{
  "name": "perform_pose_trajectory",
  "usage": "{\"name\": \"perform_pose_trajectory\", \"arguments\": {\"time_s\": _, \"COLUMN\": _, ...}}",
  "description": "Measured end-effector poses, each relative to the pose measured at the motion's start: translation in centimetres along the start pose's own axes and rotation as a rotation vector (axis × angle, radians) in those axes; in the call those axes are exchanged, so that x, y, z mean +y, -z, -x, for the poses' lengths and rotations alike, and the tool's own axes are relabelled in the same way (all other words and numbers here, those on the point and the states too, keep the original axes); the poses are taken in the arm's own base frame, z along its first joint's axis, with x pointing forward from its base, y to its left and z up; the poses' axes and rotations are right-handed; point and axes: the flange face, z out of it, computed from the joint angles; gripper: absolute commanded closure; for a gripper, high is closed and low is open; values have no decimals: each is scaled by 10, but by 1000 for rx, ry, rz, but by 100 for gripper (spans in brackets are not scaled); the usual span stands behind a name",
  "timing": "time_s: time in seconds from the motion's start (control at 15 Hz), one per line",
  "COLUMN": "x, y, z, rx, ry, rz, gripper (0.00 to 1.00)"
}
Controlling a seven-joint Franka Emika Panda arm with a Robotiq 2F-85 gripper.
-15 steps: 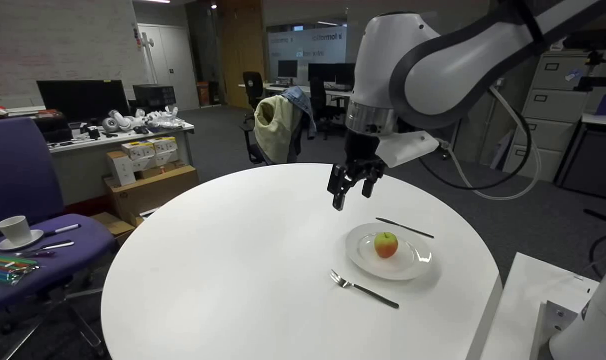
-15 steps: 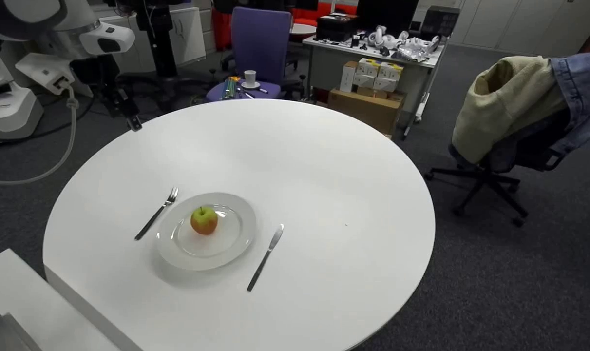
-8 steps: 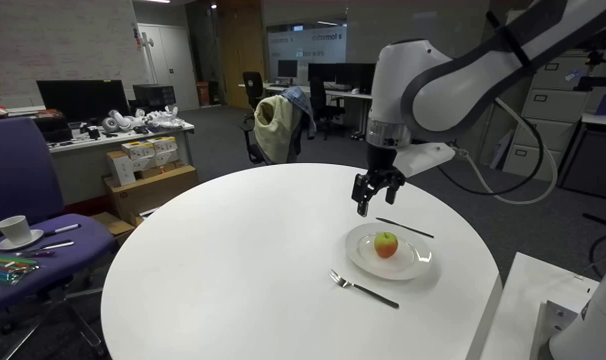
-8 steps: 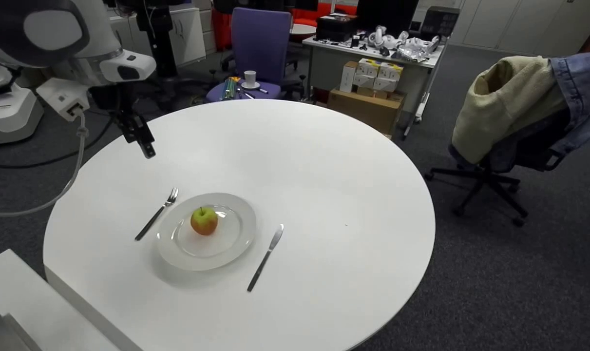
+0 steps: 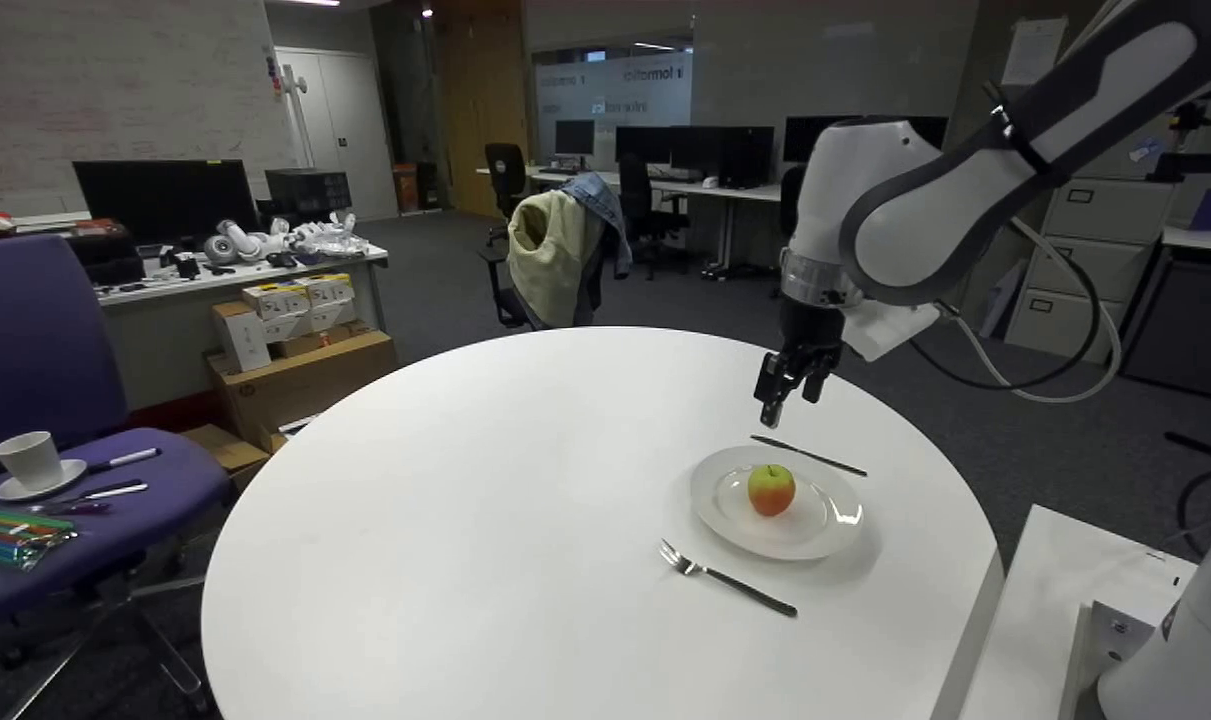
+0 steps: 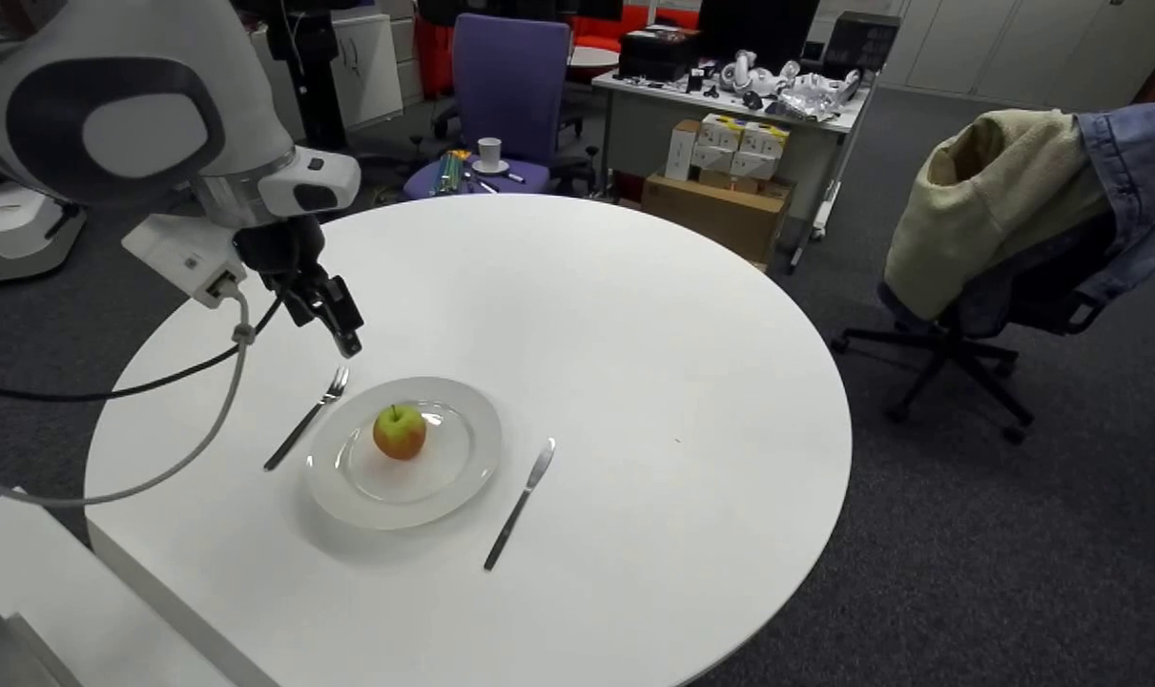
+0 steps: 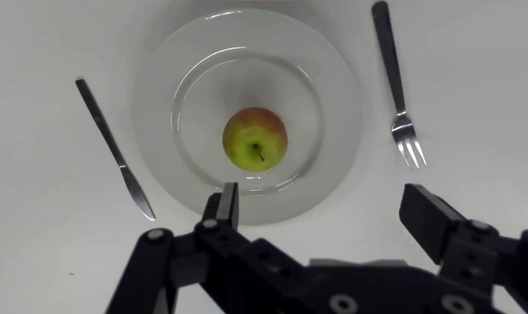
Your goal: Remove the apple from the white plate.
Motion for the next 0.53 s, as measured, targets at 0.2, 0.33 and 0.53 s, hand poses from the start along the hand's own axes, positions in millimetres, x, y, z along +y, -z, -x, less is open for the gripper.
{"name": "perform_pose_trajectory", "arguments": {"time_s": 0.2, "x": 22, "y": -7, "z": 3, "rx": -7, "ry": 68, "rz": -25, "gripper": 0}}
{"name": "perform_pose_trajectory", "arguments": {"time_s": 0.33, "x": 30, "y": -13, "z": 7, "rx": -55, "ry": 67, "rz": -33, "gripper": 0}}
{"name": "perform_pose_trajectory", "arguments": {"time_s": 0.53, "x": 31, "y": -15, "z": 9, "rx": -68, "ry": 66, "rz": -34, "gripper": 0}}
